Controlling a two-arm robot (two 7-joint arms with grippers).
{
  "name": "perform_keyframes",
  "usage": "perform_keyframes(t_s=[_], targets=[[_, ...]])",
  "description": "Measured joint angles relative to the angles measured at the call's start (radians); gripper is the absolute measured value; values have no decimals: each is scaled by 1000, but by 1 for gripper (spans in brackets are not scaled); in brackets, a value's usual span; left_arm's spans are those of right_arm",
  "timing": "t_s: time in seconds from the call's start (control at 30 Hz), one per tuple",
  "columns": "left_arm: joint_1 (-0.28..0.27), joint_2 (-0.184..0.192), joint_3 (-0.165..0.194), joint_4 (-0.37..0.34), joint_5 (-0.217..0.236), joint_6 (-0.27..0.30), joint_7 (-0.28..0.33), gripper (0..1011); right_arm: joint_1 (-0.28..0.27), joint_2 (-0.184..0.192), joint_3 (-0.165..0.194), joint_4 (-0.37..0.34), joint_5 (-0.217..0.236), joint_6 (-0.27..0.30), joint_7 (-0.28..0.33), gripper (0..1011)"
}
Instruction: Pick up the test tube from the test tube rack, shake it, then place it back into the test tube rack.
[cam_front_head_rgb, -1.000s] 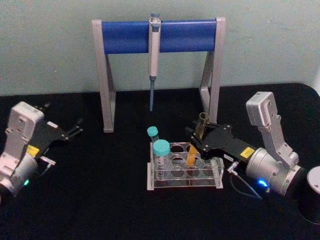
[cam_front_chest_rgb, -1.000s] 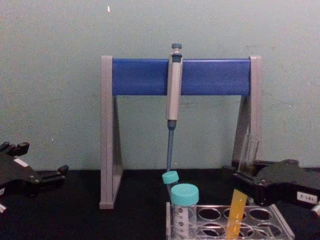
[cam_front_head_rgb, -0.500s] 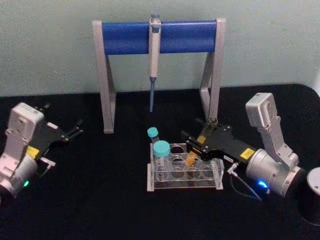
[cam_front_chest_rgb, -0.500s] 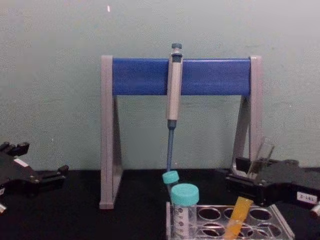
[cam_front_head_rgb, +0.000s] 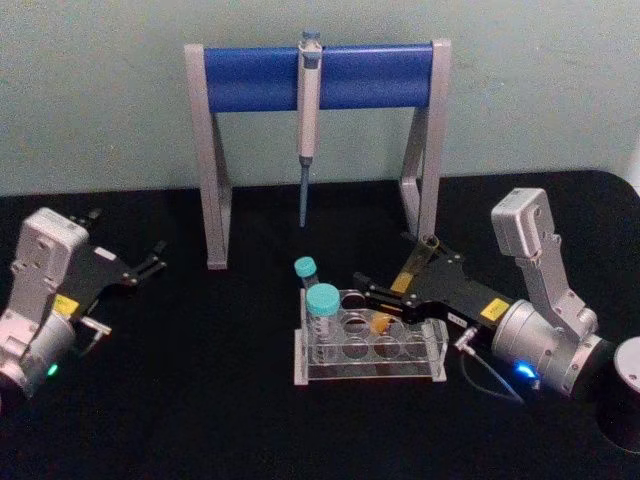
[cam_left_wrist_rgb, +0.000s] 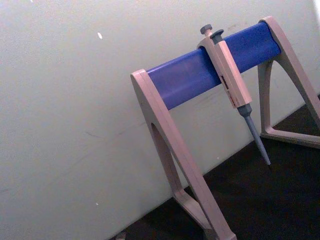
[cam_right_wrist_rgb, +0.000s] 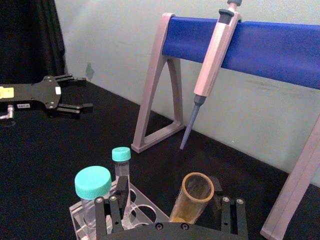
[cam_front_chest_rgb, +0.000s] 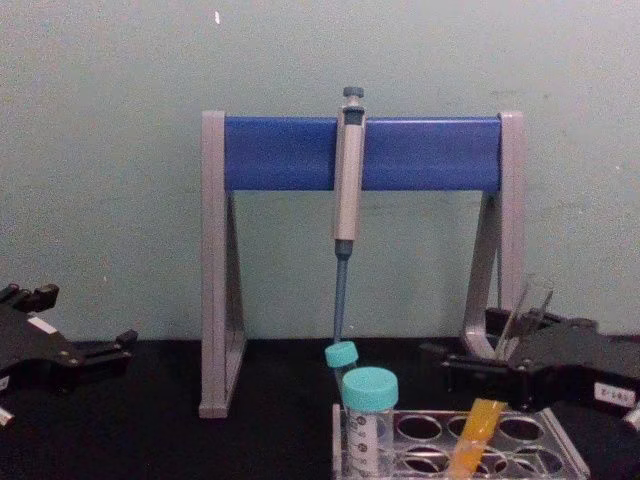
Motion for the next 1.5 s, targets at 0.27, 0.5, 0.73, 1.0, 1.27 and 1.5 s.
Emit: perform_keyframes(t_s=[0.27,0.5,0.73,1.0,1.27,1.5], targets=[[0,0,0,0,0,0,0,1002,-43,17,31,-49,26,6,-16,1000],[0,0,0,0,0,0,0,1001,-80,34,52,-85,47,12,-24,1000],[0,0,0,0,0,0,0,1002,-109,48,73,-112,65,10,-30,1000],[0,0,0,0,0,0,0,1001,-127,57,100,-152,99,4,-30,1000],[0,0,0,0,0,0,0,1001,-145,75,129,-212,143,-5,-27,1000],[0,0,0,0,0,0,0,1001,-165,75,158,-248,165,-32,-54,1000]])
